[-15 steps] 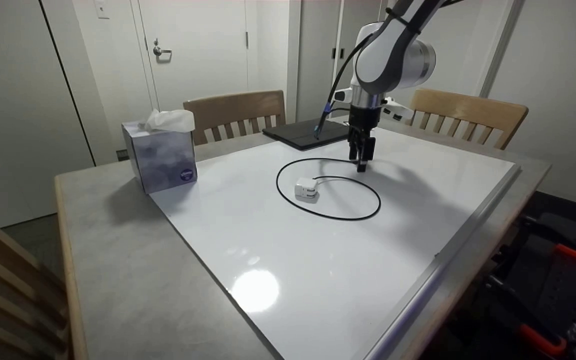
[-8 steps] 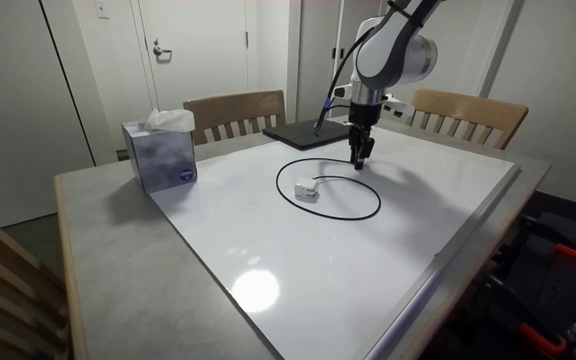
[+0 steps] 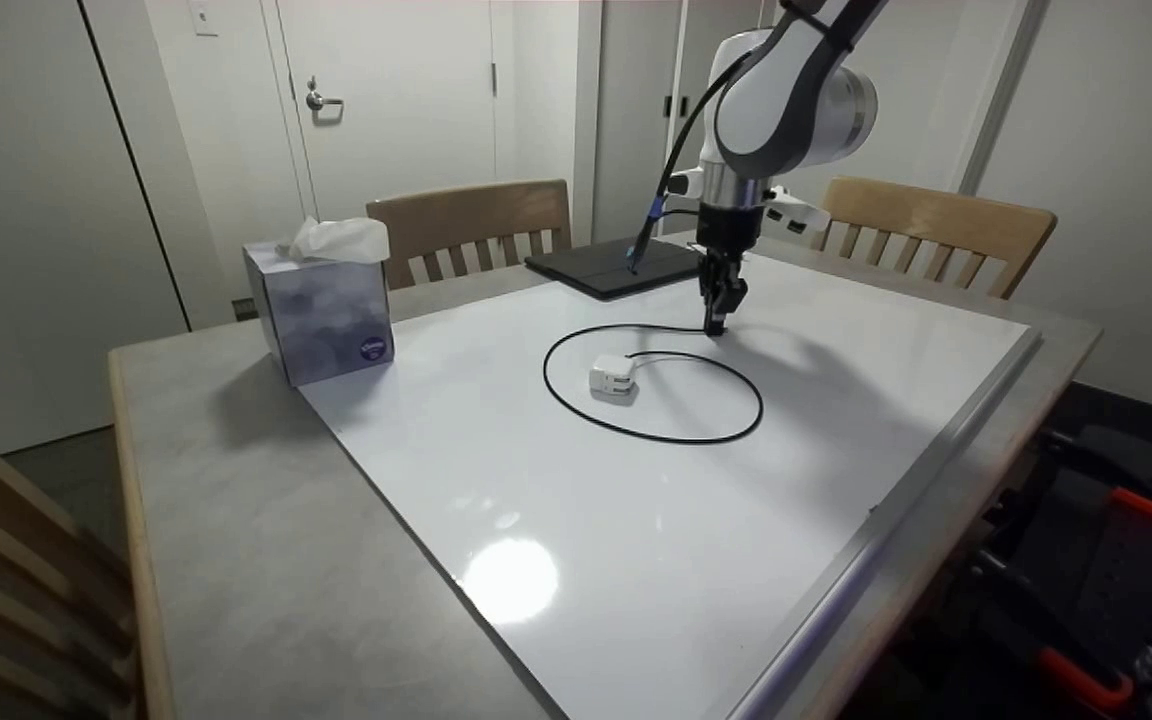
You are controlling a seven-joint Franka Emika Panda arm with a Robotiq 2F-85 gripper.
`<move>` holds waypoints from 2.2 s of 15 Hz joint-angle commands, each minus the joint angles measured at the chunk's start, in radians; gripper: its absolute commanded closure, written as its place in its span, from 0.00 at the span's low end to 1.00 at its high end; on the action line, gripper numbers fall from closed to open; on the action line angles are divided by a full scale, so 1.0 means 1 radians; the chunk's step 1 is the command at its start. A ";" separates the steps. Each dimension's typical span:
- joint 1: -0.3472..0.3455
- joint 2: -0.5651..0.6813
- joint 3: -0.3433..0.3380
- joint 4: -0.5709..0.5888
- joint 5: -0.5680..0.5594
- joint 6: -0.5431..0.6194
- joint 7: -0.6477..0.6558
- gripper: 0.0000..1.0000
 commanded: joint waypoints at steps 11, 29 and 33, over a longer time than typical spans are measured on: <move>0.098 -0.007 0.060 0.003 -0.182 -0.068 -0.074 0.92; 0.187 0.022 0.093 0.111 -0.282 -0.170 -0.212 0.92; 0.190 0.018 0.085 0.104 -0.291 -0.149 -0.207 0.98</move>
